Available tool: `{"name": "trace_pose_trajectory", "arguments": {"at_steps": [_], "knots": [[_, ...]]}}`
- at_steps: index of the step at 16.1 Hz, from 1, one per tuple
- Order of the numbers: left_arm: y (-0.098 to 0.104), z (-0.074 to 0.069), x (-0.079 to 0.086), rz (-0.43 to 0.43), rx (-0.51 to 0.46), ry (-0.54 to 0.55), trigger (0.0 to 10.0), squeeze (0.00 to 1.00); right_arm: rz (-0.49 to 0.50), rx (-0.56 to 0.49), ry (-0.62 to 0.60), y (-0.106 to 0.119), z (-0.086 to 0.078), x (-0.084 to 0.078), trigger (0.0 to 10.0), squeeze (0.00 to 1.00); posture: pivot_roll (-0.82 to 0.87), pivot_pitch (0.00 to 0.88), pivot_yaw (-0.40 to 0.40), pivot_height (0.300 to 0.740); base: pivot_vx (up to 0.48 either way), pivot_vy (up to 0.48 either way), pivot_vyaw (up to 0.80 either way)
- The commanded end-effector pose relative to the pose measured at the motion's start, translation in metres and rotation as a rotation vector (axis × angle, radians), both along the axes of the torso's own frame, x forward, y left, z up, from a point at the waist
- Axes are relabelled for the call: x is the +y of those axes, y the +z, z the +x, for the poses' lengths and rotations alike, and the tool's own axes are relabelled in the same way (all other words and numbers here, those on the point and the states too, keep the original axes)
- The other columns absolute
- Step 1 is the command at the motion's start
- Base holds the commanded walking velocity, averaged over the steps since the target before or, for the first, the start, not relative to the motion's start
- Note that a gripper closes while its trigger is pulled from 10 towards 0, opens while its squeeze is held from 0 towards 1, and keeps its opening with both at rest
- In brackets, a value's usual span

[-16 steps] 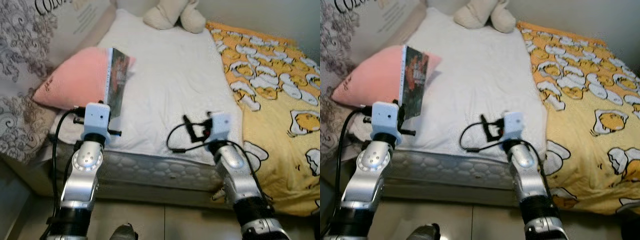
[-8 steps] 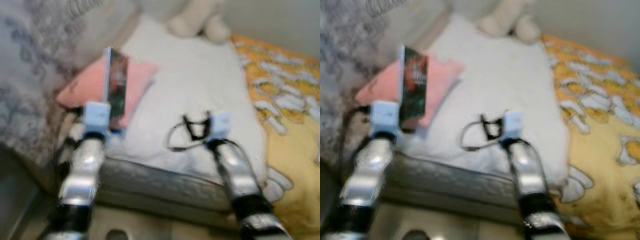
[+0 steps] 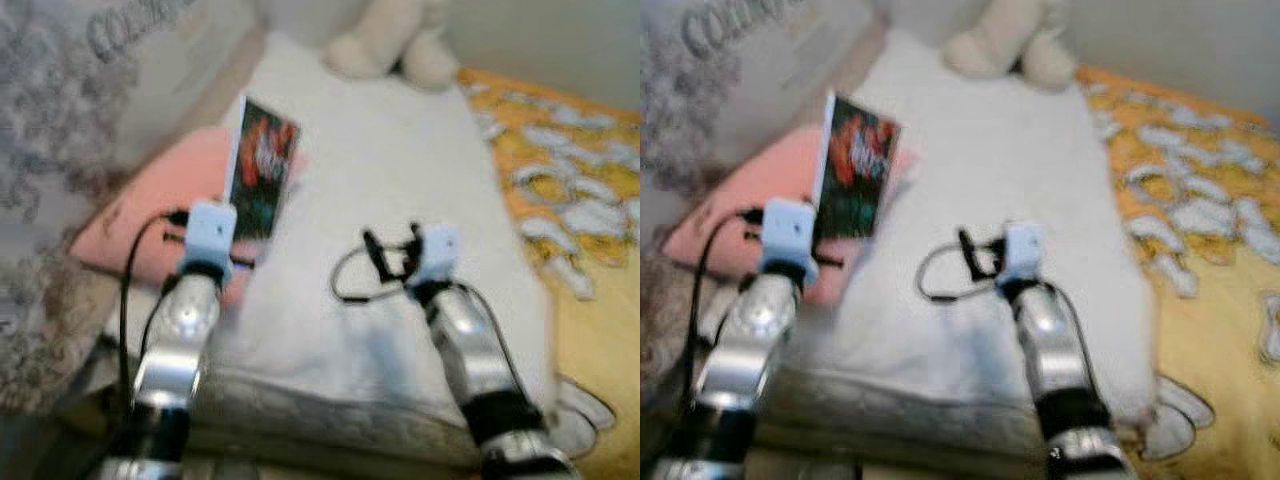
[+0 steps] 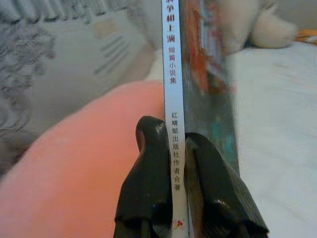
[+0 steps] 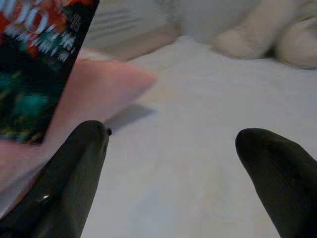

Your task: Clean up the room

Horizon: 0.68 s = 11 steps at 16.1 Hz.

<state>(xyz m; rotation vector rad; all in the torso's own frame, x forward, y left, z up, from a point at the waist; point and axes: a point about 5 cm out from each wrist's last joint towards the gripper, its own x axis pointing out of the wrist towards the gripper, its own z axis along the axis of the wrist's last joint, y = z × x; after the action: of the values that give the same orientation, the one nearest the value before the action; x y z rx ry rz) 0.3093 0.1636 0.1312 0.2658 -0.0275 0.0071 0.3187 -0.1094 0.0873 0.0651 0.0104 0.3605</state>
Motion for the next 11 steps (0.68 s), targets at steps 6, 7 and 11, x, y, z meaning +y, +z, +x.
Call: {"name": "trace_pose_trajectory", "arguments": {"at_steps": [6, 7, 11], "knots": [[0.029, 0.037, -0.059, -0.181, 0.059, -0.422, 10.0, 0.0, -0.044, 0.003, -0.017, -0.004, -0.009, -0.015, 10.0, 0.45, 0.19, 0.0, -0.141, 0.74, 0.0, 0.0, 0.0], [0.036, 0.045, -0.082, -0.344, 0.178, -0.648, 10.0, 0.0, -0.012, -0.023, -0.017, 0.001, -0.014, -0.02, 10.0, 0.45, 0.16, 0.0, -0.122, 0.74, 0.0, 0.0, 0.0], [-0.006, 0.06, -0.077, -0.593, 0.454, -0.645, 10.0, 0.0, 0.072, -0.065, 0.0, 0.013, -0.035, -0.037, 10.0, 0.41, 0.08, 0.006, -0.121, 0.74, 0.0, 0.0, 0.0]]}}
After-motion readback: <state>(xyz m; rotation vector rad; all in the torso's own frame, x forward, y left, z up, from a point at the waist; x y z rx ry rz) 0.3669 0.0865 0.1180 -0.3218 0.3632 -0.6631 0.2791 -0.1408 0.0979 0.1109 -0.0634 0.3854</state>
